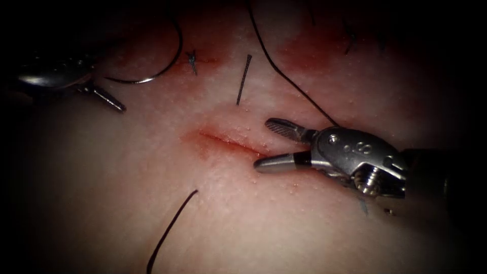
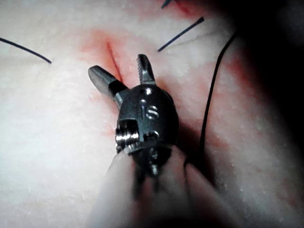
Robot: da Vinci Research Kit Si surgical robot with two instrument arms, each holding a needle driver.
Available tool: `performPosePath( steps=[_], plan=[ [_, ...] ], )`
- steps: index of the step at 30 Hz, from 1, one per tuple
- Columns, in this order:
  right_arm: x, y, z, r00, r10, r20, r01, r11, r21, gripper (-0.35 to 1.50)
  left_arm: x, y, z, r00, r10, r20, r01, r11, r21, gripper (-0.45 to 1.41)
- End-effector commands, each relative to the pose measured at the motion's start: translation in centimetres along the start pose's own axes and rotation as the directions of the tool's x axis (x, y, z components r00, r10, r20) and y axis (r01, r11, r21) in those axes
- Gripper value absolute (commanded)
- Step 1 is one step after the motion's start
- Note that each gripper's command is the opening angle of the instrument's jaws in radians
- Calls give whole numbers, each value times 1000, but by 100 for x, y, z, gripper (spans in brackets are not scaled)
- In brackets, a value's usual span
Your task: Wound Closure
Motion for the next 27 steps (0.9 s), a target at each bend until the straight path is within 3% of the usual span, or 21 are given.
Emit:
performPosePath(
  steps=[1, 5, 7, 14, 27],
  plan=[
    [0, 4, 18, 999, 45, -1, -45, 999, 3, 99, -2, 6, -2, 1000, 8, 3, -8, 1000, -3, 111],
    [6, 25, 42, 980, 196, -27, -197, 980, -1, 118, -3, 23, -34, 999, 20, 29, -19, 1000, -8, 106],
    [9, 35, 54, 970, 242, -31, -242, 970, -9, 118, -2, 32, -46, 999, 29, 39, -29, 1000, 0, 99],
    [-3, 67, 102, 896, 444, -29, -445, 894, -55, 121, 12, 67, -52, 997, 68, 44, -68, 998, -7, 86],
    [-20, 75, 106, 859, 512, 11, -507, 854, -115, 111, 20, 75, -46, 997, 73, 37, -73, 997, -21, 71]
  ],
)
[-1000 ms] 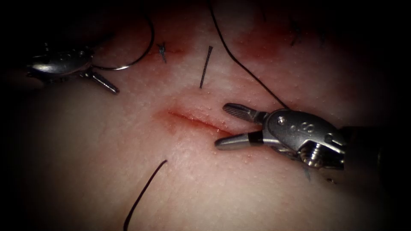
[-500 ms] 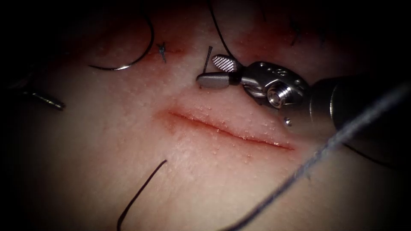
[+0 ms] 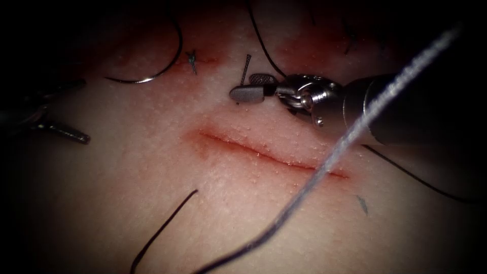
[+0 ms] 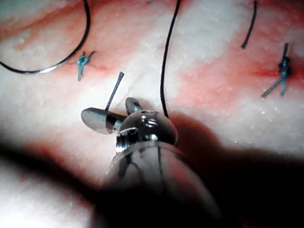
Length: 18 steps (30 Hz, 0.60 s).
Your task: Wound Closure
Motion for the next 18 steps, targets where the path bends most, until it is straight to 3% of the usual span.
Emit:
performPosePath(
  steps=[1, 3, 5, 7, 8, 18],
  plan=[
    [-3, 1, 12, 1000, -1, -6, 1, 1000, 4, 108, -1, 1, 9, 1000, 0, -1, 0, 1000, -1, 71],
    [-1, 1, 14, 1000, 1, -19, 0, 1000, 11, 94, -1, 1, 10, 1000, 0, -2, 0, 1000, -3, 67],
    [0, 0, 16, 1000, 2, -25, -1, 1000, 23, 66, -1, 2, 11, 1000, 0, -4, 0, 1000, -7, 64],
    [1, -1, 18, 999, 3, -33, -3, 1000, 27, -15, -1, 3, 12, 1000, 6, -5, -6, 1000, -8, 61],
    [2, -2, 19, 999, 10, -33, -9, 1000, 27, -35, -1, 3, 13, 1000, 6, -7, -6, 1000, -9, 59],
    [26, -13, 4, 976, -146, -162, 155, 987, 41, -35, -2, 6, 18, 1000, 8, -14, -8, 1000, -20, 47]
  ],
)
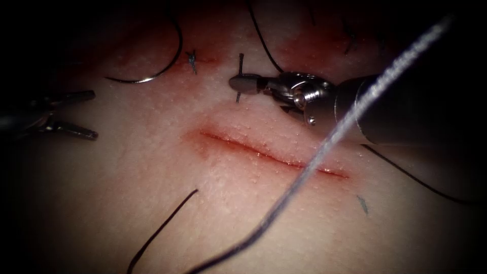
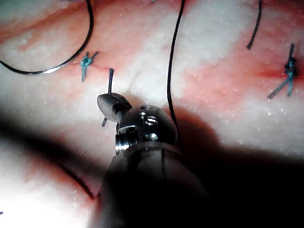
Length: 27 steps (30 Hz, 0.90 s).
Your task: Wound Closure
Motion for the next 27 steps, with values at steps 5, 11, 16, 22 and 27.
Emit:
performPosePath(
  steps=[5, 11, 16, 22, 27],
  plan=[
    [17, -18, -7, 996, -62, -64, 64, 997, 32, -35, -1, 1, 9, 1000, 6, -2, -6, 1000, -4, 42],
    [31, -32, -17, 988, -107, -108, 111, 993, 34, -35, 0, 4, 9, 1000, 17, -6, -17, 1000, -11, 34],
    [41, -37, -22, 982, -131, -134, 137, 990, 35, -35, 2, 6, 10, 999, 34, -12, -34, 999, -20, 29],
    [43, -36, -25, 980, -145, -138, 150, 988, 28, -35, 3, 9, 11, 998, 58, -21, -58, 998, -33, 29],
    [48, -36, -29, 980, -139, -145, 144, 989, 26, -35, 5, 13, 9, 997, 75, -25, -76, 996, -45, 29]
  ],
)
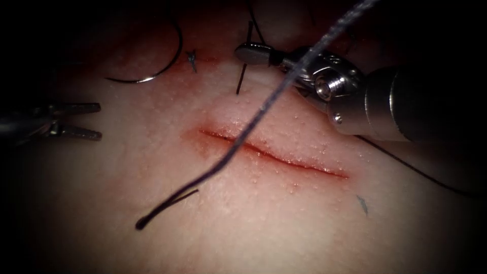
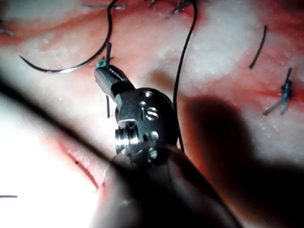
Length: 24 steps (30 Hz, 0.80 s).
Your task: Wound Closure
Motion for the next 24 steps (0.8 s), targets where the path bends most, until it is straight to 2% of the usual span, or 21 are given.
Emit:
performPosePath(
  steps=[1, 24],
  plan=[
    [-4, -1, 7, 1000, -2, -3, 2, 1000, 2, -35, 0, 2, 8, 1000, 5, -3, -5, 1000, -7, 29],
    [4, -5, 6, 1000, 5, -15, -5, 1000, 1, -35, 17, 19, 10, 999, 44, -12, -44, 998, -49, 32]
  ],
)
